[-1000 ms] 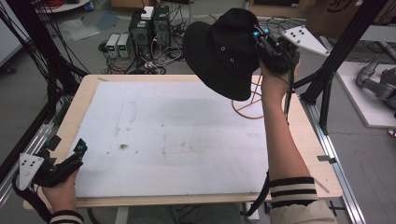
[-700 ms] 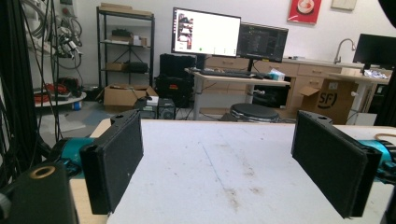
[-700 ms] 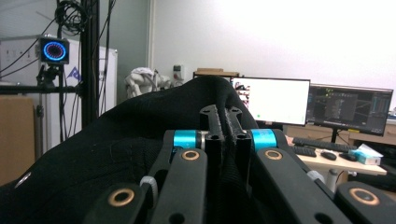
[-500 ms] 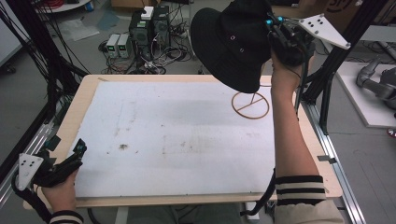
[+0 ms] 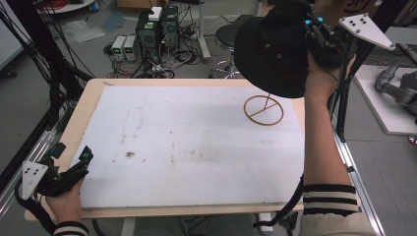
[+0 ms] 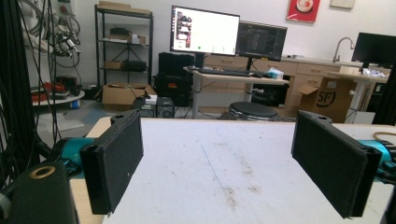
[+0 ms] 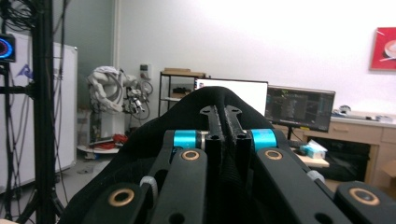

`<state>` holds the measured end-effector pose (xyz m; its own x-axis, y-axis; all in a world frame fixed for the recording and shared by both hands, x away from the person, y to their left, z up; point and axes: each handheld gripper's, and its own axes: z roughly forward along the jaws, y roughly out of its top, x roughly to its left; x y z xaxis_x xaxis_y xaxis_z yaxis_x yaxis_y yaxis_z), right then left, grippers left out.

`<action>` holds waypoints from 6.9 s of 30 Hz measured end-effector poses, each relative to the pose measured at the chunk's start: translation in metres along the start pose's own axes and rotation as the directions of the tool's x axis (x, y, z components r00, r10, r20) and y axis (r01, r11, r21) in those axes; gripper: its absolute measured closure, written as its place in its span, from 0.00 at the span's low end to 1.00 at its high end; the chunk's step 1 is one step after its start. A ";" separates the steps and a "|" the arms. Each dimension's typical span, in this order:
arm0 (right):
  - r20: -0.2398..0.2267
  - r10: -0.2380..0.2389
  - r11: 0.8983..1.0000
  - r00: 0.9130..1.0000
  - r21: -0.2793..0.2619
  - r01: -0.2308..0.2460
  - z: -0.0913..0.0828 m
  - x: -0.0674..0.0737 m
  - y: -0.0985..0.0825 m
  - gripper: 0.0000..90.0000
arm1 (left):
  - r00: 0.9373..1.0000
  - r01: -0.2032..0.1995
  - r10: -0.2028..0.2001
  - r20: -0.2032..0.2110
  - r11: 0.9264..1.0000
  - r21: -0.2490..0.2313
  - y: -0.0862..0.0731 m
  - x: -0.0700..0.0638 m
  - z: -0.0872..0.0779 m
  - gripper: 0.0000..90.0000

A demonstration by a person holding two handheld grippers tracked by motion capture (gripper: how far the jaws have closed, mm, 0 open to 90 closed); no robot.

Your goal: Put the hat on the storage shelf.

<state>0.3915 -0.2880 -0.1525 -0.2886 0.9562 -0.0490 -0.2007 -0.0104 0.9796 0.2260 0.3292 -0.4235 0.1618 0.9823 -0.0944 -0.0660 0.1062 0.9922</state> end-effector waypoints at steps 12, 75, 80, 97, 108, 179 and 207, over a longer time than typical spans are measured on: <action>0.050 0.005 0.998 0.999 0.067 -0.008 0.017 -0.017 -0.027 0.99 | 1.000 -0.001 0.001 0.015 1.000 0.013 -0.003 0.000 0.003 0.19; 0.139 0.017 0.999 0.990 -0.031 -0.013 -0.013 -0.009 -0.031 0.20 | 0.999 -0.016 0.015 0.034 1.000 0.024 -0.003 -0.008 0.004 0.19; 0.144 0.028 0.999 0.989 -0.027 -0.025 -0.029 -0.009 -0.032 0.19 | 0.999 -0.019 0.018 0.041 1.000 0.024 -0.003 -0.010 0.006 0.19; 0.098 0.009 0.998 0.995 -0.058 -0.004 -0.097 -0.003 -0.061 0.15 | 0.999 -0.023 0.022 0.042 1.000 0.022 -0.003 -0.013 0.011 0.18; 0.098 0.048 0.998 0.994 -0.033 -0.045 -0.132 -0.006 -0.100 0.14 | 0.999 -0.024 0.024 0.043 1.000 0.017 -0.002 -0.013 0.011 0.18; 0.019 0.074 0.984 0.997 0.159 -0.076 -0.183 0.000 -0.230 0.13 | 0.997 -0.018 0.019 0.077 1.000 -0.013 0.010 -0.024 0.026 0.16; 0.024 0.067 0.985 0.997 0.156 -0.070 -0.184 -0.002 -0.232 0.13 | 0.995 -0.031 0.032 0.100 0.999 -0.007 0.008 -0.025 0.027 0.16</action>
<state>0.2665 -0.3408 -0.4152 -0.2789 0.9601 0.0212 -0.0312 -0.0311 0.9990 0.2483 0.3009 -0.4105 0.2571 0.9649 -0.0543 -0.0781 0.0768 0.9940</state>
